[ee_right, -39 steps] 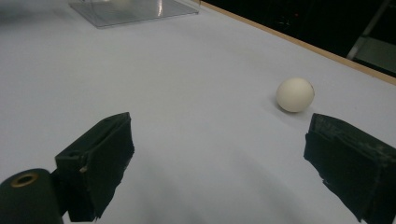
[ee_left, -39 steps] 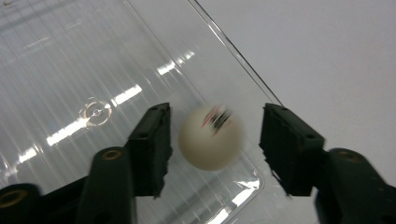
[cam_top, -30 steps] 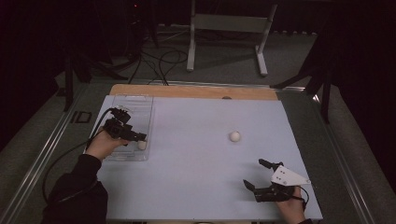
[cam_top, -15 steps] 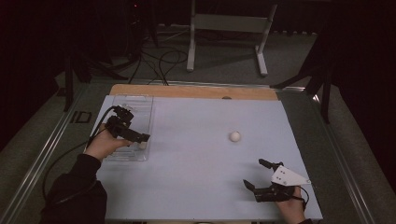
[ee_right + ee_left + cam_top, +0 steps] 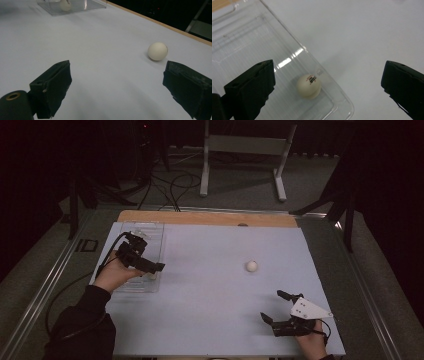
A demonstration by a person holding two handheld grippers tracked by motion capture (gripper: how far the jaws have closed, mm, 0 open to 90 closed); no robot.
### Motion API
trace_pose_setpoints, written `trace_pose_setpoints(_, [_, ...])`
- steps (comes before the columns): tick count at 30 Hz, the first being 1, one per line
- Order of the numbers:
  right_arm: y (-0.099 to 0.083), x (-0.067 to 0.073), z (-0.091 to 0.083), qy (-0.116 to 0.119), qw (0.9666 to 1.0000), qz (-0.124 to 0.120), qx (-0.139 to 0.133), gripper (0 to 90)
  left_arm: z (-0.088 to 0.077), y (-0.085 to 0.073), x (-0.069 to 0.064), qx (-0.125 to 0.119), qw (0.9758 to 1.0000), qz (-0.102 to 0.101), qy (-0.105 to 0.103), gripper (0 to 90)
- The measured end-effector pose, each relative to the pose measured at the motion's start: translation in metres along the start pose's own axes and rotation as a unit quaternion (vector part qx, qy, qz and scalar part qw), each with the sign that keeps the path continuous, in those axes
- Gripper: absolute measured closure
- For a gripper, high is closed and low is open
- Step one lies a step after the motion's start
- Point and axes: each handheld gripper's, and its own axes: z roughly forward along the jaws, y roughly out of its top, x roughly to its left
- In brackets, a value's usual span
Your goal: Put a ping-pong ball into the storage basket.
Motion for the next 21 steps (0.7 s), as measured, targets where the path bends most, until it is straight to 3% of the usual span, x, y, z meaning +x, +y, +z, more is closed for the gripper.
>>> trace_pose_setpoints(11, [0.0,0.0,0.0,0.001,1.0,0.002,-0.001,8.1,-0.005,0.009,-0.014,-0.019,0.9995,0.019,-0.015,0.4])
trace_pose_setpoints(21, [0.0,0.0,0.001,0.002,1.0,0.002,0.0,8.1,-0.005,0.018,-0.026,-0.026,0.999,0.034,-0.016,0.4])
